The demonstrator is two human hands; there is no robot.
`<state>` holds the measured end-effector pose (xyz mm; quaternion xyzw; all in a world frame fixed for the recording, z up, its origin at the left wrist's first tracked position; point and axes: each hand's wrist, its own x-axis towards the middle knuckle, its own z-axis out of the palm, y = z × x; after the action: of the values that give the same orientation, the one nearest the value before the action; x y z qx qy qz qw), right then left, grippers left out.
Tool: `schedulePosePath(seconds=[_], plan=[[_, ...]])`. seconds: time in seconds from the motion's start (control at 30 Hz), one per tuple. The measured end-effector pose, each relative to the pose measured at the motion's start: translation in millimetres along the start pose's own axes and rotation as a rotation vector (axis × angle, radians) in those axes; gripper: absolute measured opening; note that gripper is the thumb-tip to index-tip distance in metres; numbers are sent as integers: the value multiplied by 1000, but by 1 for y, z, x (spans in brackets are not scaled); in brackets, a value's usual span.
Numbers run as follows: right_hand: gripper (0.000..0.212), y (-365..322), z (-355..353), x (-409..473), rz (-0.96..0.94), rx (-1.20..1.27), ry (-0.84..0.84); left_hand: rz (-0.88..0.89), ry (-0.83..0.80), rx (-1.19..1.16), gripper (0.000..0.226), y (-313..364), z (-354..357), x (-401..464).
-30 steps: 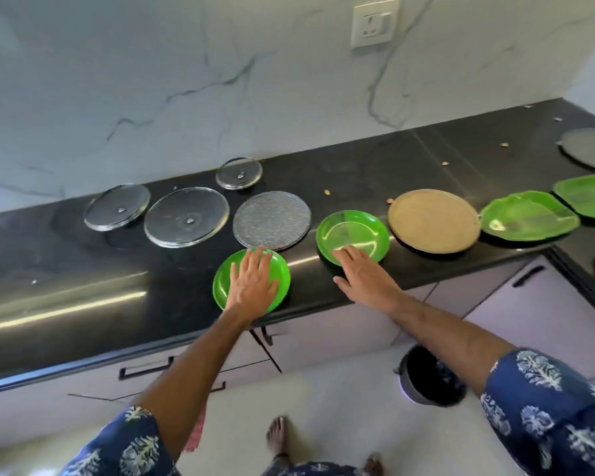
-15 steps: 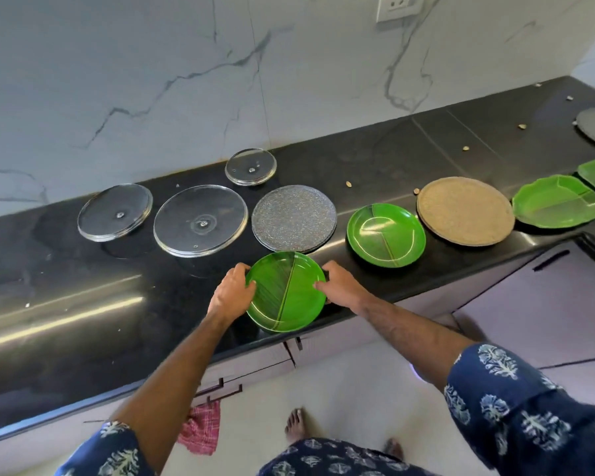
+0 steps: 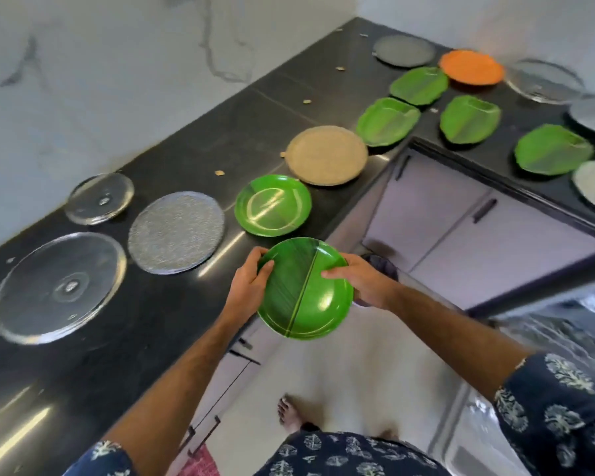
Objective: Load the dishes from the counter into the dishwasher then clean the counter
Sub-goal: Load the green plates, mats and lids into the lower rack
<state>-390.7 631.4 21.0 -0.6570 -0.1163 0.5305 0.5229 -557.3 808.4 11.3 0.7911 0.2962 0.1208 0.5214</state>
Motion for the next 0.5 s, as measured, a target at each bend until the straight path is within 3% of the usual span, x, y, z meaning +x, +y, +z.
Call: schedulePosePath(seconds=[0.13, 0.23, 0.4, 0.5], plan=[[21, 36, -70, -81, -3, 97, 150, 176, -289, 129, 5, 45, 80, 4], [21, 82, -118, -149, 38, 228, 274, 267, -504, 243, 30, 72, 158, -8], [28, 174, -174, -264, 75, 318, 519, 348, -763, 308, 21, 109, 303, -70], [29, 232, -197, -327, 103, 316, 662, 407, -907, 368, 30, 123, 386, -118]])
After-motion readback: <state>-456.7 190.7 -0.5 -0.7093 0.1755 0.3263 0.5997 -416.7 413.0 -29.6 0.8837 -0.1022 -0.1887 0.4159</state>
